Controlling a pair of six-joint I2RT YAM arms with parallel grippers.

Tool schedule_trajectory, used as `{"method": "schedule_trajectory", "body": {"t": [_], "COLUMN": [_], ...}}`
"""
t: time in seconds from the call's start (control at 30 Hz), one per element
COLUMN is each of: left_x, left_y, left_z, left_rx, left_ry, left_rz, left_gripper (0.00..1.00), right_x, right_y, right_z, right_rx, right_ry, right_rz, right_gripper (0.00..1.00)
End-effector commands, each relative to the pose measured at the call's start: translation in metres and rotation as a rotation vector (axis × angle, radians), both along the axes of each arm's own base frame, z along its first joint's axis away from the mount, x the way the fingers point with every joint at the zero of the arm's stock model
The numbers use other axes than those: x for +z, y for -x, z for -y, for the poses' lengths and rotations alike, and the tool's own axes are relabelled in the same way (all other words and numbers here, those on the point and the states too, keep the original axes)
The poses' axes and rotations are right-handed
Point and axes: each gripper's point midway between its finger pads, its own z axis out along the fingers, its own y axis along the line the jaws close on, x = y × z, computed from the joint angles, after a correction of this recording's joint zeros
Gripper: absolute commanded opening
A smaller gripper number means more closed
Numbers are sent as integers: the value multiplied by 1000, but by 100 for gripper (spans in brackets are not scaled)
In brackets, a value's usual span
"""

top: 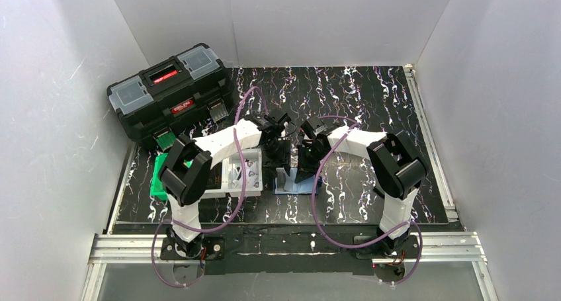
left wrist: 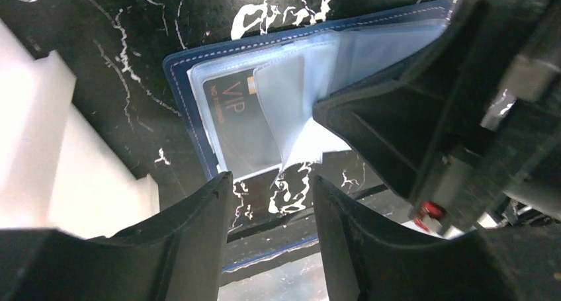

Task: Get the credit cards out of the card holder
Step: Remove the credit card from the card holder.

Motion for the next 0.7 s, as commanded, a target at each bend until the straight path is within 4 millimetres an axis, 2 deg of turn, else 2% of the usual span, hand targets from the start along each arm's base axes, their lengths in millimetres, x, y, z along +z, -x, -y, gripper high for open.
{"method": "schedule_trajectory", "body": {"t": [0.0, 0.23, 0.4, 0.67], "left_x": [1, -15, -22, -25], "left_y": [-1, 5, 9, 9], "left_z": [13, 21, 30, 29], "left_rx": [-34, -57, -56, -51], "left_ry": [27, 40, 83, 80], "left_rz": [-3, -41, -64, -60], "left_gripper": [45, 38, 31, 15], "right_x": [-22, -18, -6, 11], "right_y": [2, 0, -7, -18], "right_z": [26, 25, 21, 15], "right_rx": [9, 3, 5, 7], "right_ry": [93, 82, 61, 45], "right_rz": [14, 20, 48, 85], "right_gripper": [3, 3, 4, 4]}}
